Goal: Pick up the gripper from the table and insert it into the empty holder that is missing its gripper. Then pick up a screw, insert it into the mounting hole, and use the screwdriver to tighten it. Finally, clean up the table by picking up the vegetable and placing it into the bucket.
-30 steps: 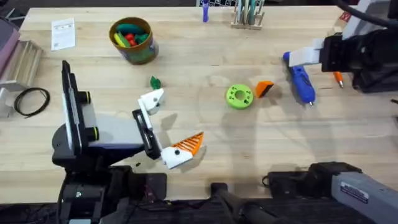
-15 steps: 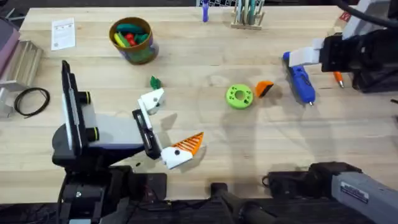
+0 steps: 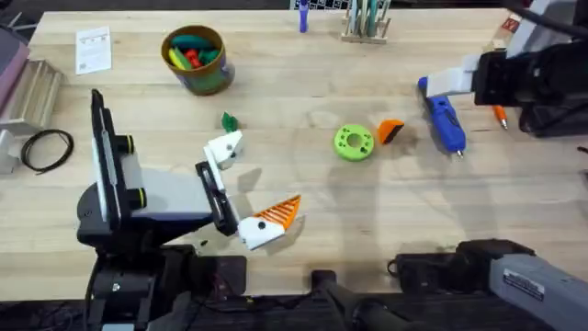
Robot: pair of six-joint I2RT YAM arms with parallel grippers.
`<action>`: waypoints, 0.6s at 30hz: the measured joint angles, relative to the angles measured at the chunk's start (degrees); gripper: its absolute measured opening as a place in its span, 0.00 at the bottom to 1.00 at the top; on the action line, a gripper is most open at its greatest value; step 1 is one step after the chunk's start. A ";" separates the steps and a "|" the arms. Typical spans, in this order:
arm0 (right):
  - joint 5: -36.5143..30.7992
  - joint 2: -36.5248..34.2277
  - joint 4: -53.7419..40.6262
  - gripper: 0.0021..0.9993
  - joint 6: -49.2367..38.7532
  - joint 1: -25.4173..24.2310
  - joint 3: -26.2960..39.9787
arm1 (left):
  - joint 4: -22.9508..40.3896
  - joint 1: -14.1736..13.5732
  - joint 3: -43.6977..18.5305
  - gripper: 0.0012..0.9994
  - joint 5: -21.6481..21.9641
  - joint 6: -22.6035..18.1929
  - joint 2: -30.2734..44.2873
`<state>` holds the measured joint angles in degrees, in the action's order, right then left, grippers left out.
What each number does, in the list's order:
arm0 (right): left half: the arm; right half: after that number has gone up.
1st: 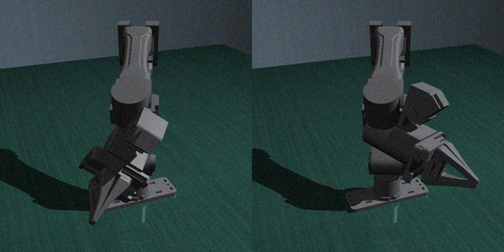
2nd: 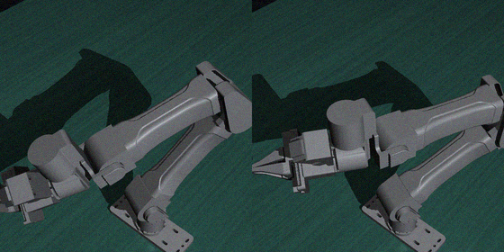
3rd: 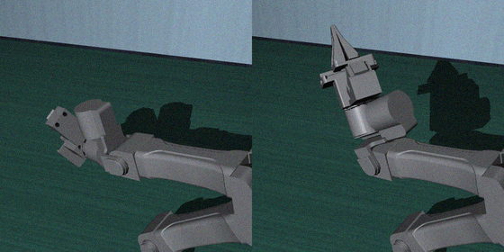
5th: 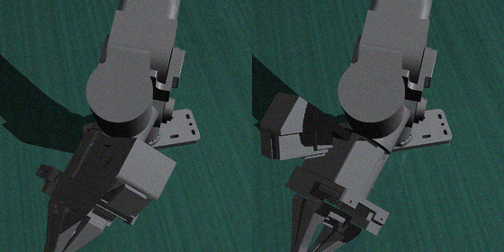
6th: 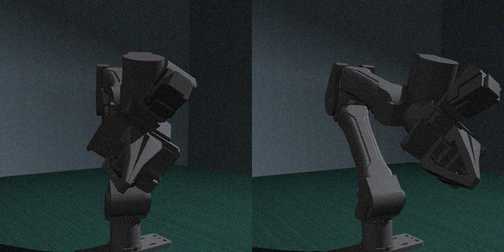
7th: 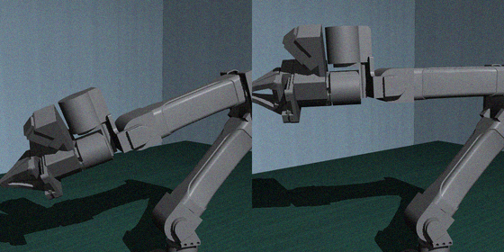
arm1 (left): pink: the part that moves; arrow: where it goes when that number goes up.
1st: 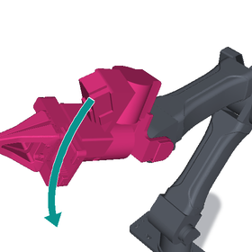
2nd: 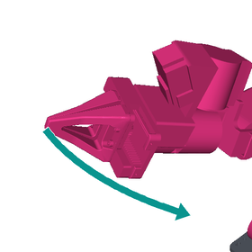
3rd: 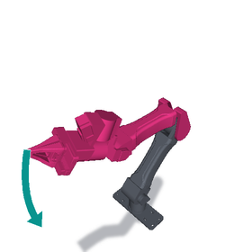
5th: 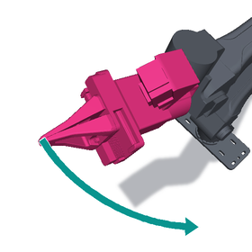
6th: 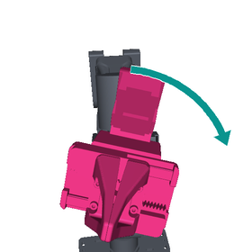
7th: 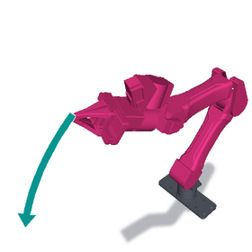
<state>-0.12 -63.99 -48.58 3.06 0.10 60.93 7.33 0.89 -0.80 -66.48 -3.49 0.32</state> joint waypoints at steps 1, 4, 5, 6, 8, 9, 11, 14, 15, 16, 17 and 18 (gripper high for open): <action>0.02 0.00 -0.02 0.95 0.96 0.00 0.00 | 0.00 0.00 0.00 0.99 0.00 0.00 0.00; 0.64 0.00 -0.10 0.99 4.58 0.00 0.00 | 0.00 0.00 0.00 0.99 0.01 0.00 0.00; 0.94 0.00 -0.43 0.99 5.51 0.00 0.00 | 0.00 0.00 0.00 0.99 0.00 0.00 0.00; 1.42 0.00 -0.94 0.99 6.21 0.00 0.00 | 0.00 0.00 0.00 0.99 0.00 0.00 0.00; 2.40 0.00 -2.02 0.99 7.23 0.00 0.00 | 0.00 0.00 0.00 0.99 0.00 0.00 -0.02; 2.85 0.00 -2.27 0.99 7.41 0.00 0.00 | 0.00 0.00 0.00 0.99 0.00 -0.02 -0.02; 3.65 0.00 -2.63 0.99 7.45 0.28 0.00 | 0.00 0.00 0.00 0.99 0.00 -0.02 0.00; 4.20 0.00 -3.14 0.99 7.05 2.55 0.00 | 0.00 0.00 0.00 0.99 0.00 -0.02 -0.01; 4.13 0.00 -3.40 0.99 6.90 3.86 0.00 | 0.00 0.00 0.00 0.99 0.00 -0.02 -0.02; 3.96 0.00 -3.65 0.99 6.76 5.38 0.00 | 0.00 0.00 0.00 0.99 0.00 -0.02 0.00; 3.46 0.00 -3.91 0.99 6.69 6.96 0.00 | 0.00 0.00 0.00 0.99 0.00 -0.02 0.00; 2.74 0.00 -4.25 0.99 6.50 8.96 0.00 | 0.02 0.00 0.00 0.99 0.00 -0.02 0.00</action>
<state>2.62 -63.99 -52.83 9.56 9.06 60.93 7.35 0.89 -0.80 -66.48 -3.51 0.32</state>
